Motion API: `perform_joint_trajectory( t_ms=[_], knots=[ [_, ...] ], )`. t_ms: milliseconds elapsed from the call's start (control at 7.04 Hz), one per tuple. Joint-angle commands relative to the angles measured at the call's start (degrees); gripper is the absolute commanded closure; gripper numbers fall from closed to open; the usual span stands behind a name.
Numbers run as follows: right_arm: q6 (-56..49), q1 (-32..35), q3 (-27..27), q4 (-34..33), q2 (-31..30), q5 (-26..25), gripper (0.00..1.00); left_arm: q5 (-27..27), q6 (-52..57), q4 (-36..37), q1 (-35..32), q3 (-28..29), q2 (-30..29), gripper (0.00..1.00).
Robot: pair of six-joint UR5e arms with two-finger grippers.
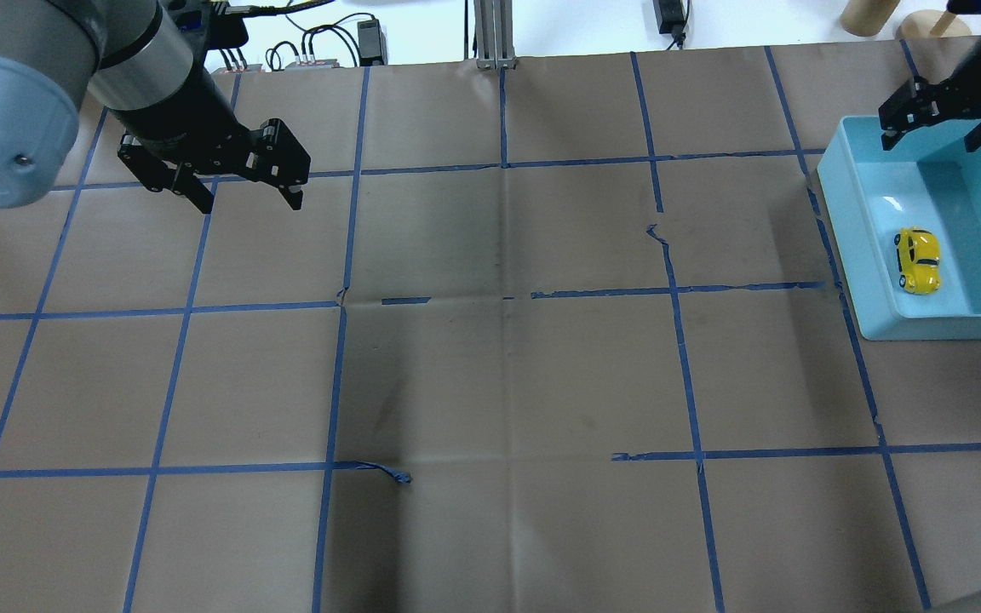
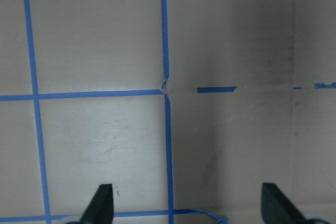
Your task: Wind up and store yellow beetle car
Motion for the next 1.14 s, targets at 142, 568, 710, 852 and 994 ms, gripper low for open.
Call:
perform_joint_trajectory(
  t_ms=[142, 568, 710, 852, 994],
  knots=[
    [6.80, 9.90, -0.34, 8.84, -5.05, -0.48, 0.00, 0.00, 0.00, 0.00, -0.09, 0.47, -0.26, 0.01],
    [10.86, 14.65, 2.63, 11.59, -9.79, 0.05, 0.00, 0.00, 0.00, 0.00, -0.09, 0.82, -0.70, 0.01],
    [12.18, 16.49, 3.60, 11.59, -11.36, 0.13, 0.00, 0.00, 0.00, 0.00, -0.09, 0.83, -0.70, 0.01],
    [15.93, 18.68, 3.87, 11.59, -12.68, 0.05, 0.00, 0.00, 0.00, 0.00, -0.09, 0.83, -0.70, 0.01],
    [16.84, 20.18, 4.22, 11.59, -12.61, -0.22, 0.00, 0.00, 0.00, 0.00, -0.09, 0.91, -0.70, 0.01]
  ],
)
